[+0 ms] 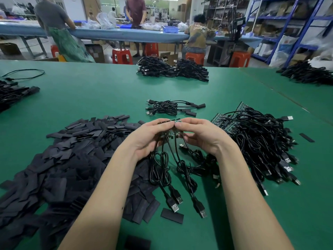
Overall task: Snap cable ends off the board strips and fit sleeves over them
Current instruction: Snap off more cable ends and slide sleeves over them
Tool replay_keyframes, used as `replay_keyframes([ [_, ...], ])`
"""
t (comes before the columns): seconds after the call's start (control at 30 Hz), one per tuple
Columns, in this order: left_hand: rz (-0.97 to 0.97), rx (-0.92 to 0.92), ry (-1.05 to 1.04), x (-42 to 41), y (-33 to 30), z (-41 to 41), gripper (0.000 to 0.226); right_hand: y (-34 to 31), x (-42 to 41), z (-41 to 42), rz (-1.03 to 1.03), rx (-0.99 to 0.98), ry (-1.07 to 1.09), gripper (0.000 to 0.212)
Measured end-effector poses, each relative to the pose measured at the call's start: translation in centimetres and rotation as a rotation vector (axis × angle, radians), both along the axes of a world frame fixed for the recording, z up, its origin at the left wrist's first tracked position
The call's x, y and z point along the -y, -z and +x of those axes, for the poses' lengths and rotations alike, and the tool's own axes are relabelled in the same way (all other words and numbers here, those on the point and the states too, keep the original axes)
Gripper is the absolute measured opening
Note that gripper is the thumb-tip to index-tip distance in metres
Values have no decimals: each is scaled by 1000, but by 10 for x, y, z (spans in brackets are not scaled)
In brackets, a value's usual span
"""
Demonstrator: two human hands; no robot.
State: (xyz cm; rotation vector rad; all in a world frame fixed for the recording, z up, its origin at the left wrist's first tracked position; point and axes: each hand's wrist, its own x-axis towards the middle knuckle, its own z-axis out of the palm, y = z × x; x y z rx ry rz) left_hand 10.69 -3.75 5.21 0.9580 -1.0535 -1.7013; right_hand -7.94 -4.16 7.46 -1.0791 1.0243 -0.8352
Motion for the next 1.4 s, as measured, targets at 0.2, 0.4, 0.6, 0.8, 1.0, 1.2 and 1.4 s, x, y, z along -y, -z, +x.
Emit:
replay_keyframes([
  [0.2, -47, -1, 64, -3, -5, -2, 37, 1, -1, -4, 51, 97, -44, 14],
  [0.4, -63, 14, 57, -6, -12, -6, 42, 2, -4, 3, 149, 277, -27, 4],
  [0.6, -45, -82, 46, -5, -10, -2, 27, -5, -6, 0, 197, 430, 27, 5],
  [0.8, -241, 658, -189, 4, 9, 3, 14, -26, -2, -23, -115, 48, 280, 23],
  [1.0, -737, 818, -451, -5, 5, -13, 13, -40, -8, -12, -278, -166, 211, 14],
  [1.2, -608, 746, -426, -8, 4, -8, 23, -27, -16, -7, -229, -570, 32, 15],
  [1.4, -635, 929, 264, -15, -10, -15, 8, -41, -13, -15, -208, 23, 223, 16],
])
